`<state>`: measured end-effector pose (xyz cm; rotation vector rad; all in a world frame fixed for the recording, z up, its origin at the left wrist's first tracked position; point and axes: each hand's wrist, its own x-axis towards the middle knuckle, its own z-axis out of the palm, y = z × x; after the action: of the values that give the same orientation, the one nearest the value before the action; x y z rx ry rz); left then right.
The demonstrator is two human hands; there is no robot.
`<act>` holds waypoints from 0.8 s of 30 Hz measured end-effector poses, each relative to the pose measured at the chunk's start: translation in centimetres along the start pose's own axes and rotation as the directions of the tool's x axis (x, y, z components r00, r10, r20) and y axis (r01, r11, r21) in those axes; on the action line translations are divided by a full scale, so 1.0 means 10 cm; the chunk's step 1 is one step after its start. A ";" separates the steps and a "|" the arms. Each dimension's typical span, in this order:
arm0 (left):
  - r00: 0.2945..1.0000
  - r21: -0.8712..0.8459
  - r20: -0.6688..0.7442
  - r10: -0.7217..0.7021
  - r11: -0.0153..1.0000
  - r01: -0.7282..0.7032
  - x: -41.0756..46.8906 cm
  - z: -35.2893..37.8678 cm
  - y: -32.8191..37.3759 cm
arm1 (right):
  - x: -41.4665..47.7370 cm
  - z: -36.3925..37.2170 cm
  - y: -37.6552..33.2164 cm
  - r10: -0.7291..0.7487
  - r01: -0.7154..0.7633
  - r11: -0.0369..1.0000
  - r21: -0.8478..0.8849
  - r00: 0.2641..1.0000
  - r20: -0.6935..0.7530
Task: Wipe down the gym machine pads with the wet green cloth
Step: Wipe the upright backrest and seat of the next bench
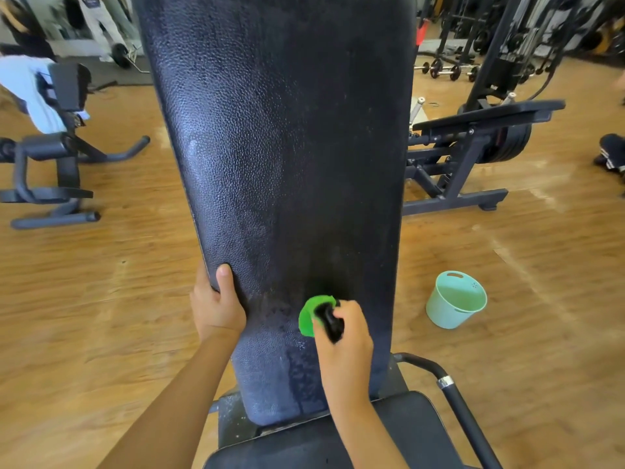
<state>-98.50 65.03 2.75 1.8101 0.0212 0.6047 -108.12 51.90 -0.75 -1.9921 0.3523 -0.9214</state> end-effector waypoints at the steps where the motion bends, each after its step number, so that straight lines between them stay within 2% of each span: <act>1: 1.000 -0.001 -0.001 -0.010 1.000 0.010 -0.01 0.00 0.01 | -0.05 0.00 0.03 0.029 -0.029 1.000 0.005 1.000 0.008; 5: 1.000 -0.009 -0.006 -0.010 1.000 0.010 -0.01 0.00 -0.01 | 0.25 -0.02 -0.24 0.059 -0.046 0.990 0.131 0.993 -0.103; 7: 1.000 -0.019 -0.003 -0.007 1.000 0.007 0.00 0.00 -0.02 | 0.55 -0.03 -0.49 0.037 0.002 0.978 0.210 0.983 -0.183; 10: 0.999 -0.049 0.021 0.028 0.998 -0.027 -0.01 -0.01 -0.01 | 0.84 -0.01 -0.73 -0.045 0.099 0.969 0.225 0.971 -0.234; 16: 0.998 -0.079 0.031 0.057 0.995 -0.054 -0.01 -0.03 -0.01 | 0.32 0.11 -0.24 -0.208 0.212 0.976 0.045 0.975 -0.081; 20: 0.999 -0.049 0.013 0.042 0.998 -0.041 -0.02 -0.03 -0.02 | -0.26 0.15 0.09 -0.089 0.089 0.996 0.004 0.994 0.057; 24: 0.999 -0.055 0.022 0.042 0.998 -0.041 0.00 -0.03 -0.06 | -0.09 0.13 -0.05 -0.082 0.082 0.996 0.037 0.996 0.019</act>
<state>-98.47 65.52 2.28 1.7685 -0.0483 0.6086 -107.81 53.47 -1.23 -1.9940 0.2423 -0.9516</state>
